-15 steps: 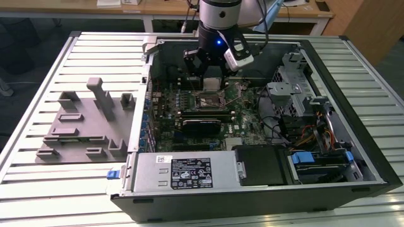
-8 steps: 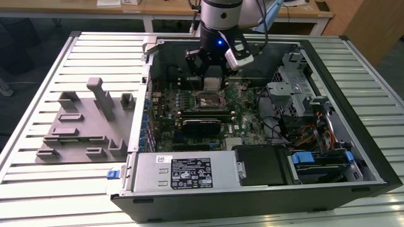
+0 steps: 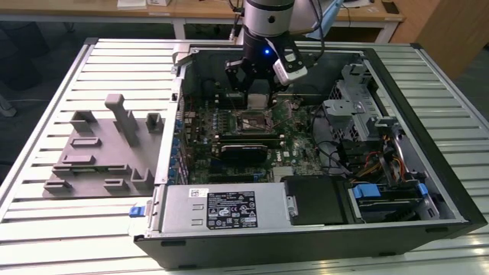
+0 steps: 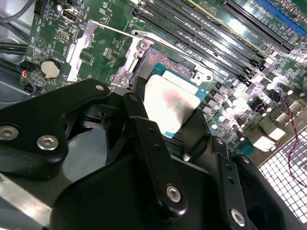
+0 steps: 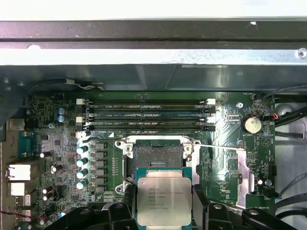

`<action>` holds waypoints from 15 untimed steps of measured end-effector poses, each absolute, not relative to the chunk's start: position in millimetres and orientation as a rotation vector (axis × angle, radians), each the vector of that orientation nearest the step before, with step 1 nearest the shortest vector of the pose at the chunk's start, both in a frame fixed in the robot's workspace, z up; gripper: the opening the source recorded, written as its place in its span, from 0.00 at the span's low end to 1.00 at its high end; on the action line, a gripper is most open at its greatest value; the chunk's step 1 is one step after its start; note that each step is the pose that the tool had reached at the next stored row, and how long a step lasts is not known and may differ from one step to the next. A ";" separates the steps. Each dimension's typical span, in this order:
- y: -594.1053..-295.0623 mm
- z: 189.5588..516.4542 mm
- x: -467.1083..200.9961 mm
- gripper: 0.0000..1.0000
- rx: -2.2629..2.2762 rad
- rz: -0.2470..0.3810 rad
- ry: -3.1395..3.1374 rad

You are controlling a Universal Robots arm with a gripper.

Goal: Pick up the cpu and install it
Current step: 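Place the cpu into insertion slot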

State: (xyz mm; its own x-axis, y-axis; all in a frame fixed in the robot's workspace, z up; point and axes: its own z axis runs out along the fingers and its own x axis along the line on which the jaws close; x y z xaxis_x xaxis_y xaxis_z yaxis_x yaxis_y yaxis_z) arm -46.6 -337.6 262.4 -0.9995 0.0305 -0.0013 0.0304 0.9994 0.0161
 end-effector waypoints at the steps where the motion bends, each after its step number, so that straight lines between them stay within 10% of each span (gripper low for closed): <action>1: -337.6 262.4 -46.6 0.54 0.048 0.025 3.140; 15: -337.6 262.3 -46.5 0.54 0.106 0.026 3.138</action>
State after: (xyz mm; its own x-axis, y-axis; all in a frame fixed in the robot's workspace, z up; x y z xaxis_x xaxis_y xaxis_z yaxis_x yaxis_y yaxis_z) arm -46.5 -337.6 262.3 -0.9977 0.0675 -0.0013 0.0675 0.9976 0.0164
